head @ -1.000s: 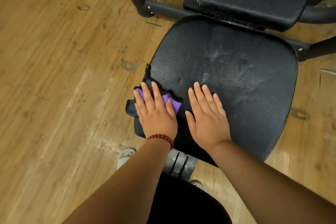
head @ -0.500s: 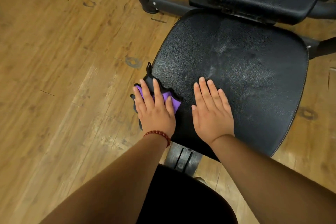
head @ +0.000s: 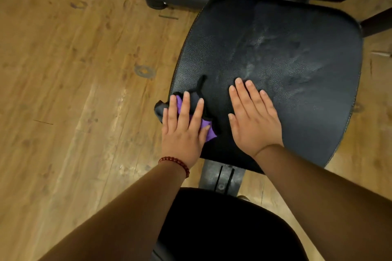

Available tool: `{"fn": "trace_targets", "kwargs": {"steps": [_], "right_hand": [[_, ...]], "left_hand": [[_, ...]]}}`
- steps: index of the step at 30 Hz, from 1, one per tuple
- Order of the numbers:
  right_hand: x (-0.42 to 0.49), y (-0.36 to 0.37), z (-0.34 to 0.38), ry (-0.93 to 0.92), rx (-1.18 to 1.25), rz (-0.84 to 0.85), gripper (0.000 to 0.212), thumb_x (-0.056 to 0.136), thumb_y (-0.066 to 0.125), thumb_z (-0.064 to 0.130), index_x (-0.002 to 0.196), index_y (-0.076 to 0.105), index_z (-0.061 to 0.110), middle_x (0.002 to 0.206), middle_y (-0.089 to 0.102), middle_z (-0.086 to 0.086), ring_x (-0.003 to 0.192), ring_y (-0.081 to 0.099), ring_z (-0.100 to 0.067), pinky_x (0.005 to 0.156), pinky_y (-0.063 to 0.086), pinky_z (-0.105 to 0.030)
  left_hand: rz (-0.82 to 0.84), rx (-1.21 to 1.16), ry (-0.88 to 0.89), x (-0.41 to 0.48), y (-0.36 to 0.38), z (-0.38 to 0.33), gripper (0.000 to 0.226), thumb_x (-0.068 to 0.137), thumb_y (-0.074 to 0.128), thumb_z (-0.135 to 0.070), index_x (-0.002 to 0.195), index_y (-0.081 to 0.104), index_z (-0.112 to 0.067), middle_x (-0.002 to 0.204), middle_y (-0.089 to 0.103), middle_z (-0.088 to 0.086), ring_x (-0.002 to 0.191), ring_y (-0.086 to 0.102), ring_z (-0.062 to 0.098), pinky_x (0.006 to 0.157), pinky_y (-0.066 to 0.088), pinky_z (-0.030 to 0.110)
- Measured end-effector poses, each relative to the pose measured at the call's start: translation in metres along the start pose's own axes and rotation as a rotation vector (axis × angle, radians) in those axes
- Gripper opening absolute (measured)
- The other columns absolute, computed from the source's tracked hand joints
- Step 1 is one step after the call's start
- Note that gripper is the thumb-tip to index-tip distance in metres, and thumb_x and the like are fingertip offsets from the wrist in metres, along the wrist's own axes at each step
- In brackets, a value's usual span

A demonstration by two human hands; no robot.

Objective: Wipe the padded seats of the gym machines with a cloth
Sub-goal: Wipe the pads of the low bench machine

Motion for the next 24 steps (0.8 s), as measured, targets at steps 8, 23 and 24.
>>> {"fn": "trace_targets", "kwargs": {"steps": [8,23,24], "right_hand": [[-0.001,-0.002,0.002,0.011,-0.034,-0.013,0.058,0.098,0.03,0.033,0.151,0.026,0.011,0.159,0.023,-0.006,0.147,0.019,-0.021,0.119,0.012,-0.039],[-0.002,-0.001,0.004,0.024,-0.037,-0.082,0.056,0.1,0.031,0.033,0.151,0.03,0.01,0.158,0.025,-0.007,0.146,0.022,-0.022,0.12,0.015,-0.04],[-0.002,0.0,0.004,0.021,-0.033,-0.088,0.056,0.1,0.031,0.033,0.151,0.03,0.01,0.158,0.026,-0.008,0.146,0.022,-0.022,0.12,0.016,-0.04]], "left_hand": [[-0.016,0.084,0.497,-0.019,0.012,0.015,0.053,0.102,0.033,-0.044,0.15,0.027,-0.022,0.155,0.023,0.007,0.144,0.012,0.035,0.118,0.008,0.047],[-0.016,0.069,0.48,-0.019,0.011,0.013,0.059,0.099,0.041,-0.05,0.15,0.03,-0.022,0.156,0.023,0.007,0.145,0.012,0.035,0.118,0.008,0.047],[-0.02,0.07,0.461,-0.016,0.009,0.011,0.059,0.099,0.04,-0.051,0.15,0.03,-0.022,0.156,0.023,0.007,0.145,0.013,0.035,0.118,0.009,0.047]]}}
Point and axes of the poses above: each hand's wrist, its own x-axis towards the middle knuckle, its own y-axis out of the palm, z = x × y, the point moved 2 cm from there along x, towards the middle knuckle
